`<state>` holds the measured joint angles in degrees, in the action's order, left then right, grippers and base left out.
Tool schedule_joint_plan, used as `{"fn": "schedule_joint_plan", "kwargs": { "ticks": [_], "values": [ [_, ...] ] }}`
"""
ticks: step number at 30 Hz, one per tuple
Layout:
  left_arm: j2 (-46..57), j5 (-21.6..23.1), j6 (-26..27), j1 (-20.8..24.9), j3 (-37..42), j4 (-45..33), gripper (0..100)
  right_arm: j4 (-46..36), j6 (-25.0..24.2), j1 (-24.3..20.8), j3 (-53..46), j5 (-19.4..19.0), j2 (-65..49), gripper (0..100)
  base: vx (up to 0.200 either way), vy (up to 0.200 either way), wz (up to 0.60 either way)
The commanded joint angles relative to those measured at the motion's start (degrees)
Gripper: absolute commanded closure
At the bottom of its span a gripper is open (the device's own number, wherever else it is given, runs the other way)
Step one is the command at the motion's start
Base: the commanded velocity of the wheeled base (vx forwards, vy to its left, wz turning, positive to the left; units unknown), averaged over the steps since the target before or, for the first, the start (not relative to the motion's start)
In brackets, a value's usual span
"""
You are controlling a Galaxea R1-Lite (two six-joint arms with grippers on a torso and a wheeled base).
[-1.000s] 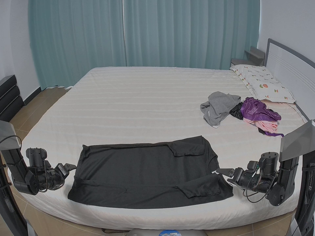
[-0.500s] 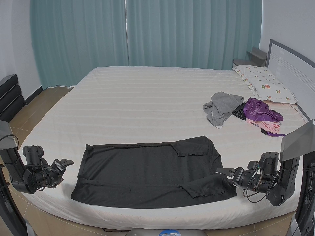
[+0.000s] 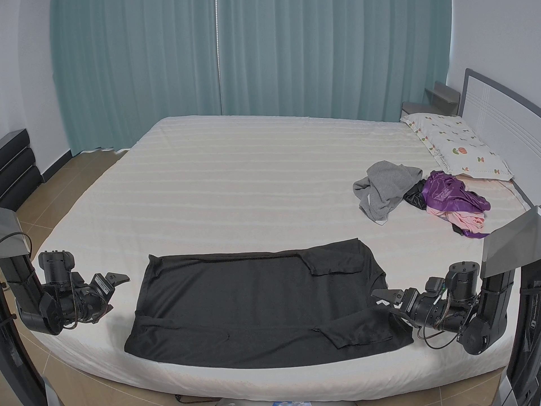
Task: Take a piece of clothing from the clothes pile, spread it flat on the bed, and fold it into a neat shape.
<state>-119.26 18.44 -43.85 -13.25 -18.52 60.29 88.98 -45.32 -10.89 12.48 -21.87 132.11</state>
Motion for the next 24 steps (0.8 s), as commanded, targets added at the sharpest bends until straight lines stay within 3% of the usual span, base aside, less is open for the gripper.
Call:
{"fn": "schedule_joint_plan", "kwargs": {
  "ticks": [1,10,15,20,24],
  "values": [
    [-0.01,0.01,-0.01,-0.02,0.06,0.09,0,0.76,-0.03,-0.01,0.00,-0.01,0.08,0,0.000,0.000,0.00],
    [-2.64,-0.60,0.61,1.47,-4.51,0.35,0,0.76,0.06,-0.10,-0.18,0.07,0.08,0,0.000,0.000,0.00],
    [-4.05,-1.22,0.52,3.14,-11.19,-0.62,0,0.76,-0.03,0.08,0.09,0.07,0.43,0,0.000,0.000,0.00],
    [-12.14,-8.42,0.61,7.89,-24.81,-3.87,0,0.76,0.06,0.25,0.26,0.07,0.87,0,0.000,0.000,0.00],
    [-17.32,-9.04,1.49,8.94,-33.60,-7.38,0,0.76,0.06,0.34,0.44,0.25,1.57,0,0.000,0.000,0.00]
  ]
}}
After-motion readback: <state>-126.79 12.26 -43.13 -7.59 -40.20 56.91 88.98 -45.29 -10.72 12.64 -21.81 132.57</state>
